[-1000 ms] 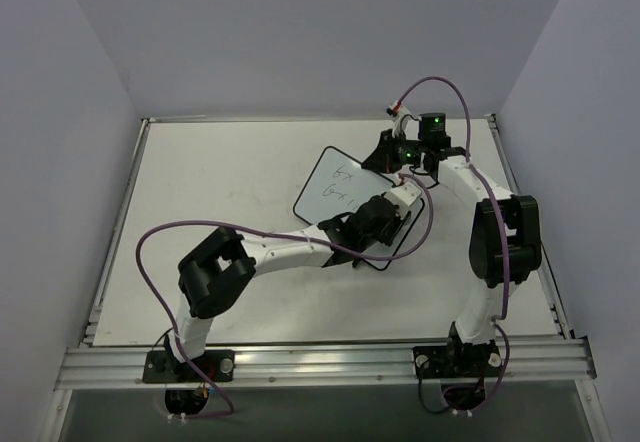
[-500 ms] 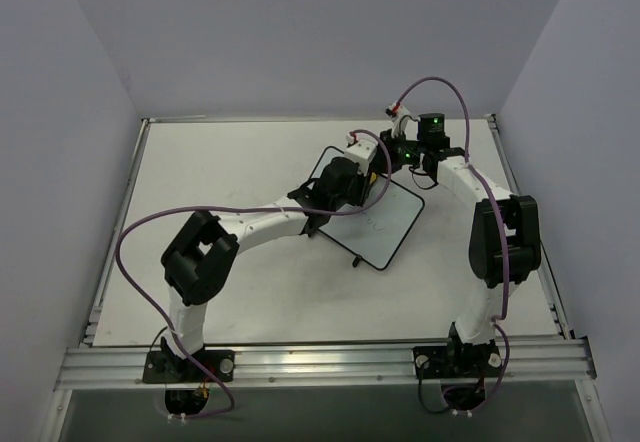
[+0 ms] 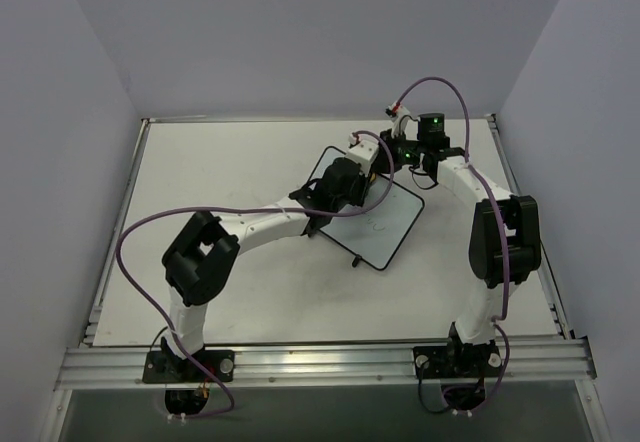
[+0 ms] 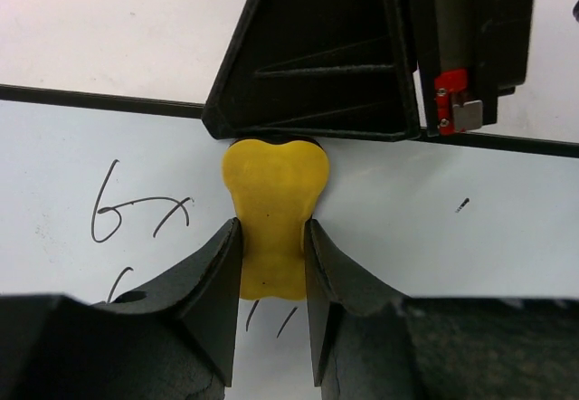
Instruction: Erase the whiteboard
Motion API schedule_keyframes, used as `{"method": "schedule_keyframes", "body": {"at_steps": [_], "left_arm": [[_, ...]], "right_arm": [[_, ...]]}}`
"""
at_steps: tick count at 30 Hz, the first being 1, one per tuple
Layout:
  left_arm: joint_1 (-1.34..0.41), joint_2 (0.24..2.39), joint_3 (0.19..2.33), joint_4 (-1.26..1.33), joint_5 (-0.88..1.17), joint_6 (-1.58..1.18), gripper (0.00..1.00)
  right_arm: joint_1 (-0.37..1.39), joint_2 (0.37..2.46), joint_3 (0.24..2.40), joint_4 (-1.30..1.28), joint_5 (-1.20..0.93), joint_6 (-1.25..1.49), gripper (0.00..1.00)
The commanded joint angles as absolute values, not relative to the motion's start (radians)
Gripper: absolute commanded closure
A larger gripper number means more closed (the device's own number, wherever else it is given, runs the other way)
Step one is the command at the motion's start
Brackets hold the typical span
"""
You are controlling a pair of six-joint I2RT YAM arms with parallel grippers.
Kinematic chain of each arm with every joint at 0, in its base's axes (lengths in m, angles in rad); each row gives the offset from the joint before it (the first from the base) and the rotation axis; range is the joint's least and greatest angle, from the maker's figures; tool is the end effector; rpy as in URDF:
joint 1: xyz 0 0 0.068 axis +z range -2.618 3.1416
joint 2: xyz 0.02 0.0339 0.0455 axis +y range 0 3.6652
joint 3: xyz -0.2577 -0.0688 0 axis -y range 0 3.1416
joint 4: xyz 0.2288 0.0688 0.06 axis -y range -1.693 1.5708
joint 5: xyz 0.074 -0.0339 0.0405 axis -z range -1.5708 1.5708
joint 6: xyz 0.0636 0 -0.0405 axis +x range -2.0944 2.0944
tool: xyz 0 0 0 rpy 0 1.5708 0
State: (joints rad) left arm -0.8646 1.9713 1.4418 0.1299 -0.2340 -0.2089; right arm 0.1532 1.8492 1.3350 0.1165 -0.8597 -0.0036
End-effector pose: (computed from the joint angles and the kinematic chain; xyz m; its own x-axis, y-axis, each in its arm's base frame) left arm 0.3184 -0.3506 0.2342 -0.3717 0.1250 -0.9199 0.5360 0.8379 -0.1028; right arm 0.4137 0.1126 0.2562 -0.3799 -0.0610 -0.9230 -0.7913 0.5382 0.2901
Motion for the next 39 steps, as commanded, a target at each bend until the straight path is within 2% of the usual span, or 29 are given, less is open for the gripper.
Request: {"method": "schedule_keyframes", "body": {"at_steps": [1,9,16,27,39], "left_arm": [[-0.899,2.040,1.450,0.002,-0.301,-0.121,0.98],[-1.021,2.052,1.471,-0.040,-0.267,-0.074,0.98],[-1.061,2.054,1.514,-0.067,-0.219,-0.055,0.98],[-1.019,2.151,1.718,-0.305,-0.301,-0.089,0.98],[-0.963,2.144,1.796,-0.359,-0.339,-0.104,0.98]], "right_arm": [[0.186,1.781,1.335,0.075,-0.904,-0.015,1.00],[0.190,1.782,1.335,0.075,-0.899,-0.017,1.00],[0.193,1.782,1.338,0.072,-0.897,-0.017,1.00],[0.203,1.784,1.341,0.060,-0.887,-0.028,1.00],[0.210,1.782,1.338,0.055,-0.876,-0.034,1.00]]}}
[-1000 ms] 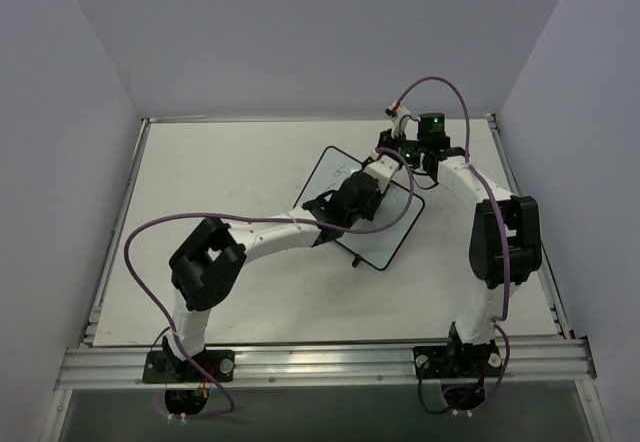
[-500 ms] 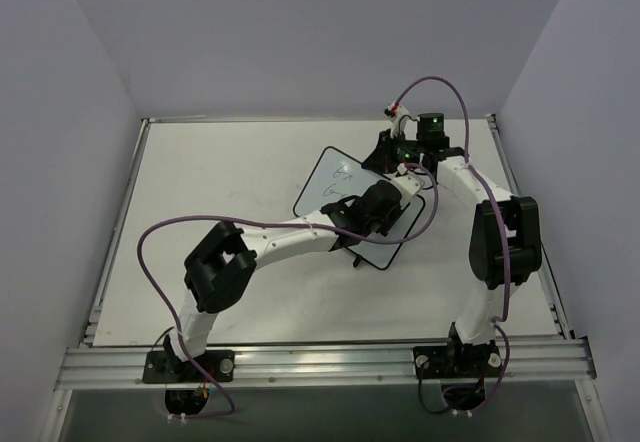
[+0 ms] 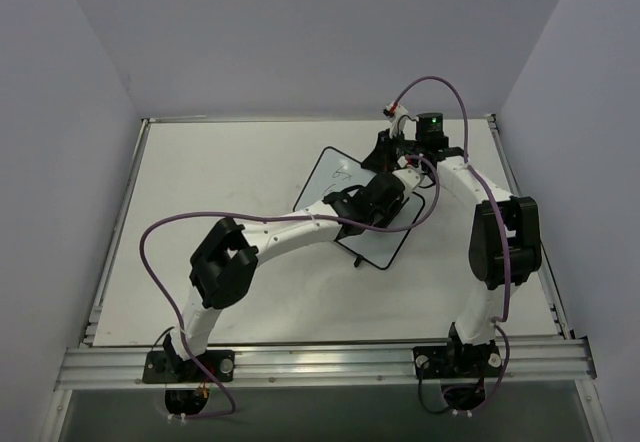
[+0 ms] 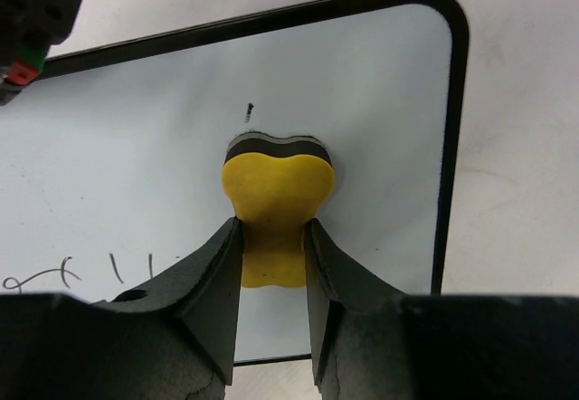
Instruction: Erase the whiteboard
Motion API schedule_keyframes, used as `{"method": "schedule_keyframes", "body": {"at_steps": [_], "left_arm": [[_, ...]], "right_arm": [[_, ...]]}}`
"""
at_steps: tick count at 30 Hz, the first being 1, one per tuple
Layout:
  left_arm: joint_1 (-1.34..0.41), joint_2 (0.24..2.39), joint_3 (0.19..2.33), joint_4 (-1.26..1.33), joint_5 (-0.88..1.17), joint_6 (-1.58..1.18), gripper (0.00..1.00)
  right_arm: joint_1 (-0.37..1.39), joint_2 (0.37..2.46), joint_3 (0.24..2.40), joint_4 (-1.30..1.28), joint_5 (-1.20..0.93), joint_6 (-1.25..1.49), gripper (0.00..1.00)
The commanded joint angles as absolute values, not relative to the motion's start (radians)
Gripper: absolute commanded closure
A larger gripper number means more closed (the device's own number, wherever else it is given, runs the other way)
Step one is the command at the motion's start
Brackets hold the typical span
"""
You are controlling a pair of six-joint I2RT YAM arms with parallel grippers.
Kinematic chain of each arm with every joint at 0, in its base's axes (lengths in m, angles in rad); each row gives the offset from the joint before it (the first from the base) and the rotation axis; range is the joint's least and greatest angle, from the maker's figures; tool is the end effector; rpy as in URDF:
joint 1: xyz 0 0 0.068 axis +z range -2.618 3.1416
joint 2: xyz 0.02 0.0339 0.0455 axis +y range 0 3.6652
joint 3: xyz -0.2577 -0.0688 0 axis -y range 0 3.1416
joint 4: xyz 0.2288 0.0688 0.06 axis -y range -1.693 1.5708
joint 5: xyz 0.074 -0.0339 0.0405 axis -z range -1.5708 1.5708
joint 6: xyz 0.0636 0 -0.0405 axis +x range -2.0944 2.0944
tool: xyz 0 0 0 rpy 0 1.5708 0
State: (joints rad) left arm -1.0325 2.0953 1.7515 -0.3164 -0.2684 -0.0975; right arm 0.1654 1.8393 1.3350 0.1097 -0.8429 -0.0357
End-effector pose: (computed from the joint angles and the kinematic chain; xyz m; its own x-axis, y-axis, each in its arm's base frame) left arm 0.2665 -0.4134 0.2329 -0.3831 0.4584 -0.8019 0.6864 0.7222 0.0850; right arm 0.4114 0.1168 0.2592 -0.3508 -0.0826 -0.9328 -0.8024 0.5401 0.2539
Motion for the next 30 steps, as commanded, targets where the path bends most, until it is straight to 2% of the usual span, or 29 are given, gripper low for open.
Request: {"method": "schedule_keyframes", "body": {"at_steps": [1,14,17,26,30], "left_arm": [[-0.960,2.145,1.804,-0.360,-0.342,-0.103,0.98],[-0.953,2.194,1.922,-0.367,-0.409,-0.132,0.98],[-0.960,2.171,1.867,-0.295,-0.423,-0.143,0.98],[-0.976,1.997,1.513,0.112,-0.439,-0.166,0.98],[-0.974,1.993,1.486,0.108,-0.445,-0.172,0.98]], "right_arm": [[0.213,1.784,1.339,0.055,-0.876,-0.034,1.00],[0.218,1.784,1.336,0.052,-0.874,-0.035,1.00],[0.219,1.784,1.336,0.054,-0.874,-0.034,1.00],[0.221,1.792,1.338,0.058,-0.880,-0.021,1.00],[0.222,1.787,1.338,0.061,-0.882,-0.017,1.00]]}}
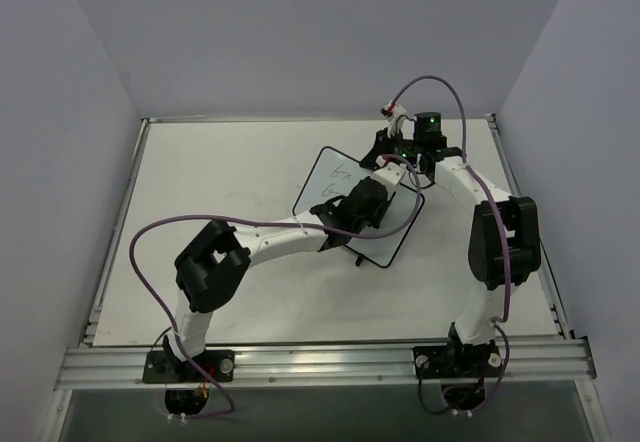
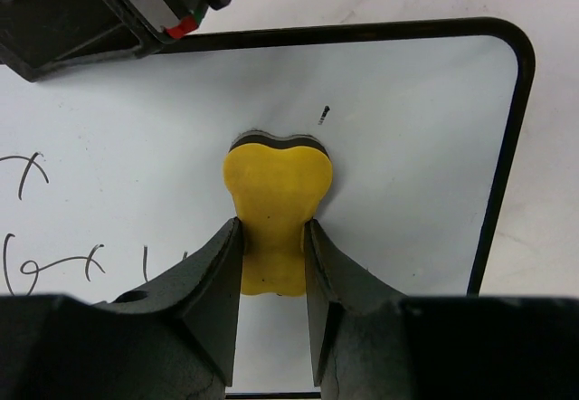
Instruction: Erase the whiteboard
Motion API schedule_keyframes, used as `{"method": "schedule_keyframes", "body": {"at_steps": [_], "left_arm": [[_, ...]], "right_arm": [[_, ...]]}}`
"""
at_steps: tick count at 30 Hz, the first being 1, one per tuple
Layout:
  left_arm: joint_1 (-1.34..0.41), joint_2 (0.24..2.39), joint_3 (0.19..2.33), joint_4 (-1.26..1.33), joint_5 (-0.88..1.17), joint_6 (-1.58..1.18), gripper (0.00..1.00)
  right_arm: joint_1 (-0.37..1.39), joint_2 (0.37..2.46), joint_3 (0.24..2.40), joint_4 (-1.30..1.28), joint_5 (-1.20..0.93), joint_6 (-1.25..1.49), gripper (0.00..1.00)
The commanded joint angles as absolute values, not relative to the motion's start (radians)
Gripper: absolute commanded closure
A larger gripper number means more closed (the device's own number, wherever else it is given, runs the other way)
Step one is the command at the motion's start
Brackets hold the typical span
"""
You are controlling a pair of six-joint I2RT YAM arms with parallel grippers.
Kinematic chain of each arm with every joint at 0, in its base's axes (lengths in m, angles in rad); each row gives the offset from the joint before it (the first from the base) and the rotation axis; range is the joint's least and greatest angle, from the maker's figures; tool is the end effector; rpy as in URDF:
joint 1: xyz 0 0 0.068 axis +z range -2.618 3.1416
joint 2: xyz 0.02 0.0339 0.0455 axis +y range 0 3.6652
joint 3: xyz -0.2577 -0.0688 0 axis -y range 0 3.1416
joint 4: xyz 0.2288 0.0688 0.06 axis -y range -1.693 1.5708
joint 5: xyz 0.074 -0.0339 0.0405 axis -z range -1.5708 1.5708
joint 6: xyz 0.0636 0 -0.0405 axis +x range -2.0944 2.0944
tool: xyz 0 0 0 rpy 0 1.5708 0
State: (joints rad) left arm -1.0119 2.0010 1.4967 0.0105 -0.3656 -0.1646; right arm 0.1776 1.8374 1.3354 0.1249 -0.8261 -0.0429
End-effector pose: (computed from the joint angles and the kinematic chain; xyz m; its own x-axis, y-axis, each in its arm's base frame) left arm 0.2707 -0.3900 0.2265 -0.3503 0.2715 -0.8964 0.5753 0.8177 0.0229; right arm 0.4112 0.1213 0.2615 -0.3281 -0.0884 -0.9405 -0.8074 0.5430 0.2306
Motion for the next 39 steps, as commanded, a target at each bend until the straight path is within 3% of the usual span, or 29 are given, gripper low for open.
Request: {"method": "schedule_keyframes", "body": {"at_steps": [1,15,39], "left_arm": [[-0.976,1.999,1.526,0.085,-0.446,-0.173,0.98],[-0.994,2.108,1.767,-0.193,-0.434,-0.196,0.98],[-1.109,2.105,1.726,-0.236,-0.385,-0.091,0.98]], "right_arm": [[0.221,1.786,1.338,0.061,-0.882,-0.015,1.00],[0.221,1.779,1.336,0.068,-0.888,-0.011,1.00],[0.221,1.784,1.342,0.064,-0.881,-0.012,1.00]]}}
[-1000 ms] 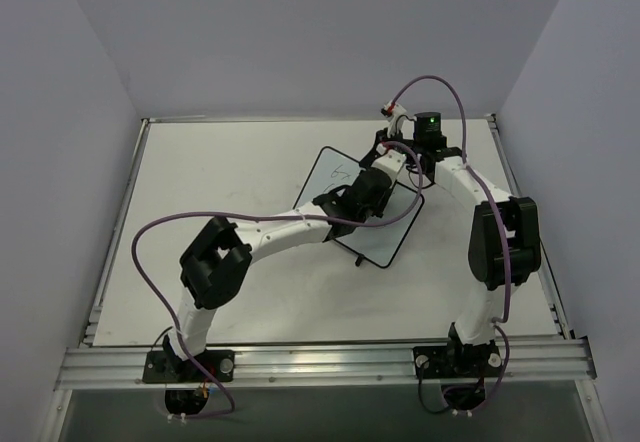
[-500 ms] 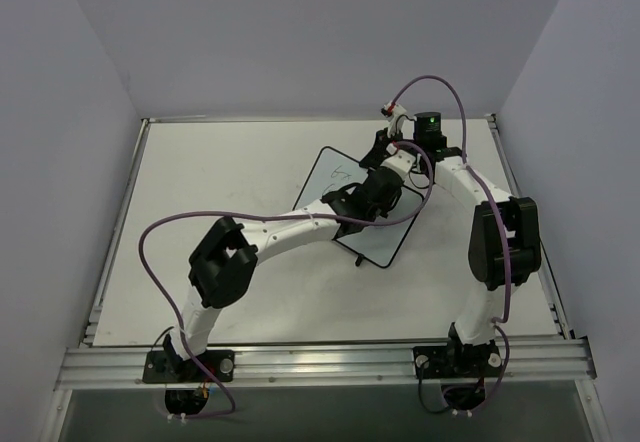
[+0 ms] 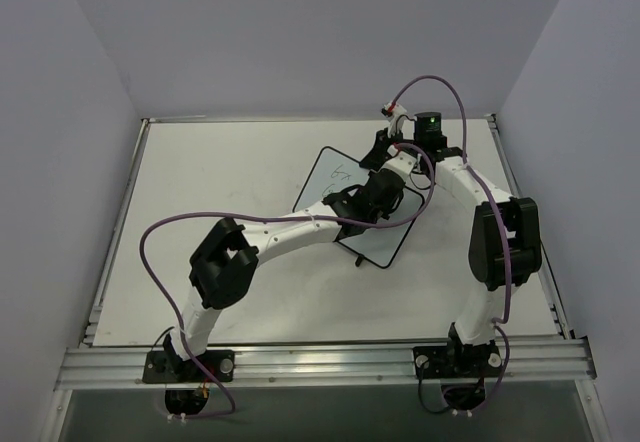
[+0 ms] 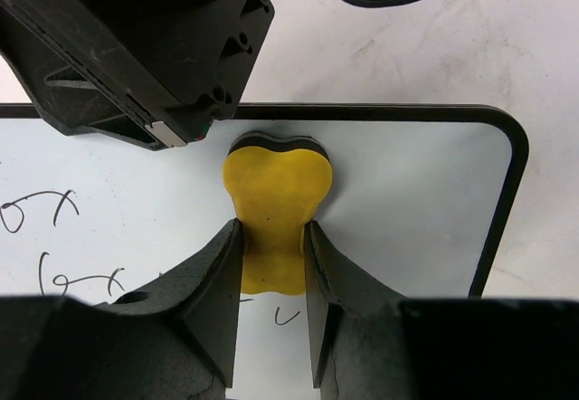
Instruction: Erase the whiteboard
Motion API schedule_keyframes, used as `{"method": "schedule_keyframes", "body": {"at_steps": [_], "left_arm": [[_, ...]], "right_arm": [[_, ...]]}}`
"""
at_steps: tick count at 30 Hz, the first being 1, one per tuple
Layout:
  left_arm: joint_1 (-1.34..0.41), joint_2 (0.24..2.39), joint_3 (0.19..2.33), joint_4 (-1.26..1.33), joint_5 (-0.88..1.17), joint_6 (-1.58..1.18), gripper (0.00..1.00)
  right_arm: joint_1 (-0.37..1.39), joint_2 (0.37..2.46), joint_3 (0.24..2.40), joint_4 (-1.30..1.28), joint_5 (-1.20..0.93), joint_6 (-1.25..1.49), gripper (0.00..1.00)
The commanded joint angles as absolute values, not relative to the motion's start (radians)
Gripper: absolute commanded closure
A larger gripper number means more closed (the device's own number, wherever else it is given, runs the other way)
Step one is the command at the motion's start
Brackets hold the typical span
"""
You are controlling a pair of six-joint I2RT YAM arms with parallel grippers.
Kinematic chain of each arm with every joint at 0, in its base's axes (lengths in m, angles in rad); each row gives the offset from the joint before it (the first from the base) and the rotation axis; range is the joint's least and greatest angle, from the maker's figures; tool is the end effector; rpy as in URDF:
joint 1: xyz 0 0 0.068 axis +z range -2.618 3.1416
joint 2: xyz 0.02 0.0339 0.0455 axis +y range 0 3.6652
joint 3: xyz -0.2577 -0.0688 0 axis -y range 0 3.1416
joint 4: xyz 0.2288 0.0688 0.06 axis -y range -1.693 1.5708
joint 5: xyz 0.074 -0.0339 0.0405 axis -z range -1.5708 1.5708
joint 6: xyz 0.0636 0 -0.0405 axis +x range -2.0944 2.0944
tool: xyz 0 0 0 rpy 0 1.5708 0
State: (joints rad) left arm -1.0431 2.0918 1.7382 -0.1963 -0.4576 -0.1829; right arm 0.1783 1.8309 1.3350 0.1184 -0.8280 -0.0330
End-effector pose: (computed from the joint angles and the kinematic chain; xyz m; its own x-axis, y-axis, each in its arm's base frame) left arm 0.2737 -0.4139 0.2456 -0.3652 0.3026 -0.8803 0.5278 0.8463 0.0720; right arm 0.4098 0.1215 0.2633 -0.3364 -0.0833 -0.9380 -0.8054 0.5417 0.2407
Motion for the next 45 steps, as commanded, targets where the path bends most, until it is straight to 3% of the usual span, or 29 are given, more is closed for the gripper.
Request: {"method": "schedule_keyframes", "body": {"at_steps": [1,21,33,45], "left_arm": [[-1.108,2.103,1.717,-0.230,-0.385,-0.097,0.98],[-1.127,2.085,1.669,-0.209,-0.431,-0.137,0.98],[-1.075,2.160,1.822,-0.385,-0.480,-0.182,0.98],[-1.043,2.122,1.789,-0.368,-0.549,-0.239,0.98]], "right_arm": [[0.221,1.786,1.344,0.064,-0.881,-0.012,1.00],[0.221,1.779,1.341,0.067,-0.879,-0.008,1.00],[0.221,1.769,1.336,0.064,-0.874,-0.009,1.00],[0.222,1.764,1.335,0.063,-0.871,-0.012,1.00]]}}
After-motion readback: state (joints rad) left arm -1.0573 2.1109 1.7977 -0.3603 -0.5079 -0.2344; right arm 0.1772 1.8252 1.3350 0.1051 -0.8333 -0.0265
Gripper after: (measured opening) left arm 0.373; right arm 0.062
